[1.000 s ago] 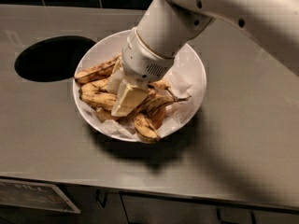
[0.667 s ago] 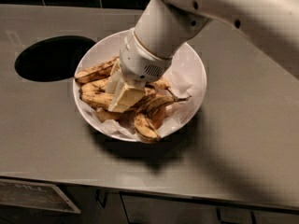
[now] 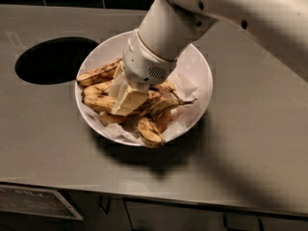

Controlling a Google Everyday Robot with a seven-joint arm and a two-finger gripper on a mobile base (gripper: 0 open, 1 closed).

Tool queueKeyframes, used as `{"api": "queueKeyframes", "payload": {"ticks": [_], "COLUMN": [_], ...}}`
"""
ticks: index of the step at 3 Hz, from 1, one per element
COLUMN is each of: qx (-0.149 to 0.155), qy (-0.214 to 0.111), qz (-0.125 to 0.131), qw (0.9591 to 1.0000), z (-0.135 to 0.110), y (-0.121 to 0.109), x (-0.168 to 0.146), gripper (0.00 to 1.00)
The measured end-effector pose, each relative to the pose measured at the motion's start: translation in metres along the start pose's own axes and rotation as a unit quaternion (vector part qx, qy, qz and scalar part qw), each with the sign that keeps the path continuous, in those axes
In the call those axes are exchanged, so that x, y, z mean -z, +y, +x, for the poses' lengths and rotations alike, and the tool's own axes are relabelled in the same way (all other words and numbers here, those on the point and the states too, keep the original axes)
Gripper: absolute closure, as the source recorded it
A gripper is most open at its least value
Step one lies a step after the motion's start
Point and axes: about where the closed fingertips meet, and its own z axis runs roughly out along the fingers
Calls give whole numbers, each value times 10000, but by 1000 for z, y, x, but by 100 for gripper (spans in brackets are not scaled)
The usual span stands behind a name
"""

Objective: Pick banana from white bowl

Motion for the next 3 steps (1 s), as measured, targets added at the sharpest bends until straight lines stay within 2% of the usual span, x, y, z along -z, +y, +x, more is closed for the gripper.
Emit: {"api": "queueKeyframes", "payload": {"ticks": [1, 2, 3], "qx": [0, 42, 184], "qy": [0, 148, 395], "qz": [0, 220, 486], "qw": [10000, 9996, 9979], "z": [0, -11, -34], "y": [0, 9, 22], "x": [0, 22, 55], "gripper": [100, 100, 100]}}
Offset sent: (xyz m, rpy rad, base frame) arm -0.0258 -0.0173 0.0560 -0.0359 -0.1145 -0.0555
